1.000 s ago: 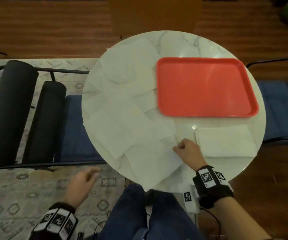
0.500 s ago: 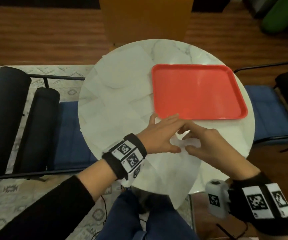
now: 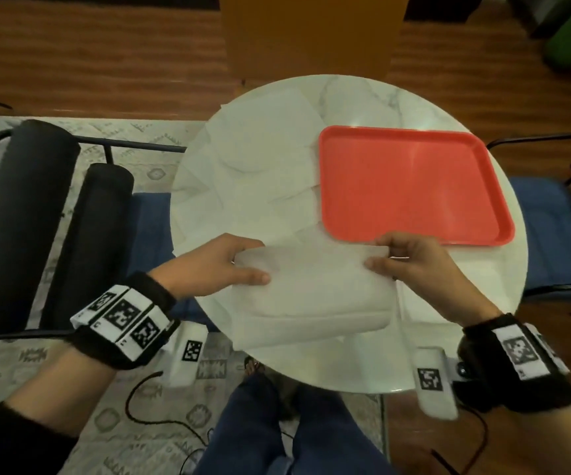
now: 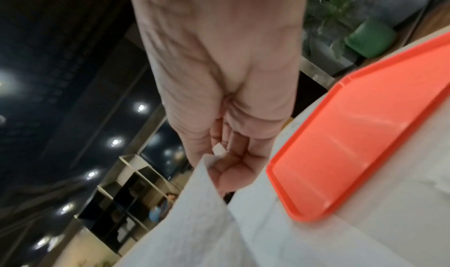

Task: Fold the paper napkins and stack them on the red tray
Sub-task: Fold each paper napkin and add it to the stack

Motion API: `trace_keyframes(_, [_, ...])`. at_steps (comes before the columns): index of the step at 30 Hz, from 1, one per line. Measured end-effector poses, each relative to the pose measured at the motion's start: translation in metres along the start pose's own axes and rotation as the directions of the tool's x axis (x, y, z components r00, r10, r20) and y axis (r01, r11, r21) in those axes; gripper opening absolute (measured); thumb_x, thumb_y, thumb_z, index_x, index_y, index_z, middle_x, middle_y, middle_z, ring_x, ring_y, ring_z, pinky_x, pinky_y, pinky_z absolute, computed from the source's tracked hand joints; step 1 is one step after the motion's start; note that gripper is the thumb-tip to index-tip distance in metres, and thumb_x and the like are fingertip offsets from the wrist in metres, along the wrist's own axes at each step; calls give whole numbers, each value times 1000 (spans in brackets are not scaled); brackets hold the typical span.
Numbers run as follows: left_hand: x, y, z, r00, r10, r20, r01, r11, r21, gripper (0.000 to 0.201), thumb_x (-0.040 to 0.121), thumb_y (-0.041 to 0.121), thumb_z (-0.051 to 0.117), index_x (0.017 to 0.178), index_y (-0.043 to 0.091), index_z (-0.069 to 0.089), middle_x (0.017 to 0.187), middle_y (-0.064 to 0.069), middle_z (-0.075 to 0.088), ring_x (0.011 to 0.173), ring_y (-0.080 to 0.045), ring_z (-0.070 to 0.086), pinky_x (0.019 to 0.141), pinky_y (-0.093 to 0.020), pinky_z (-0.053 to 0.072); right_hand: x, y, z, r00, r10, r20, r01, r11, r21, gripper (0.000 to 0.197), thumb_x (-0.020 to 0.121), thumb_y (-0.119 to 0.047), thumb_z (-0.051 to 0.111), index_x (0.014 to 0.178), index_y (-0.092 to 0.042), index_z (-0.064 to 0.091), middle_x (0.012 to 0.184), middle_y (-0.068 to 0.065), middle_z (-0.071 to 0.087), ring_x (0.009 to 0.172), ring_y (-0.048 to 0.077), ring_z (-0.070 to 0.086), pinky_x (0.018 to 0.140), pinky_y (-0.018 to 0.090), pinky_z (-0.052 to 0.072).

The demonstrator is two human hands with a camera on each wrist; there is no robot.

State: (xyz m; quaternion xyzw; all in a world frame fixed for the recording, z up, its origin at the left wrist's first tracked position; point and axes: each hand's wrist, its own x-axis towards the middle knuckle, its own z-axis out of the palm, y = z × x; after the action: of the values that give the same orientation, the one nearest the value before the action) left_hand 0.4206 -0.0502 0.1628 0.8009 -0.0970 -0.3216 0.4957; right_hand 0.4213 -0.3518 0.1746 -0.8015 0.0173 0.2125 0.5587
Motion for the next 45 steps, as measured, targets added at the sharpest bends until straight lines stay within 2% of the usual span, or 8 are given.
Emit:
trace_keyframes(5, [37,-60,1,972,-180,-149,203,967,152,35,84,33,69,113,15,66,114,-3,68,107,-23,62,93,-41,49,75,39,33,998,52,38,-40,964,-265,4,82,-9,70,81,-12,67,74,5,66,65,9,59,64,25,46])
trace_keyframes(10, [58,-86,6,892,-238,-384,347,905,247,32,86,34,65,111,14,67,116,-12,63,111,-31,55,93,-42,46,110,55,55,1000,7,-18,-14,896,-444,7,85,-13,67,89,-8,70,69,-5,60,66,8,53,54,1,36])
trace_keyframes(19, [27,-125,30,870,192,-453,33,896,444,15,85,25,63,94,24,75,87,3,66,81,-20,61,76,-47,49,51,76,58,974,-196,-112,126,885,-449,8,82,-19,70,84,-26,73,88,-3,69,84,13,57,77,20,42])
trace_keyframes(23, [11,-145,46,876,212,-433,54,849,526,23,79,10,70,93,28,74,88,7,64,82,-18,59,87,-42,41,22,98,75,974,-224,22,192,776,-601,12,81,-22,72,86,-33,74,90,-11,67,87,14,57,83,40,42])
trace_keyframes(30, [-6,-154,56,895,212,-392,107,750,652,57,62,-16,68,98,28,72,100,8,67,90,-17,61,84,-29,21,9,113,85,984,19,176,119,662,-740,30,88,-12,56,104,-34,69,112,-12,62,106,13,51,88,31,24])
trace_keyframes(34, [-12,-146,55,845,269,-462,104,764,636,69,59,-23,59,112,21,67,117,0,64,105,-19,58,94,-33,29,15,108,78,987,-156,-20,99,710,-698,54,75,10,51,115,-23,65,115,-1,65,106,21,59,95,43,42])
trace_keyframes(39, [20,-132,89,911,232,-341,119,644,756,54,89,16,48,141,8,39,147,-9,40,136,-24,39,107,-51,31,35,82,131,986,-89,142,165,658,-734,51,102,-22,30,150,-13,15,159,4,12,147,20,10,117,41,9])
trace_keyframes(45, [40,-147,110,950,48,-307,222,586,779,62,91,41,25,142,7,37,149,-10,37,135,-22,39,106,-60,28,45,106,169,952,76,296,196,592,-781,57,102,-38,14,150,-17,-8,158,-1,-14,145,14,-15,119,47,-5])
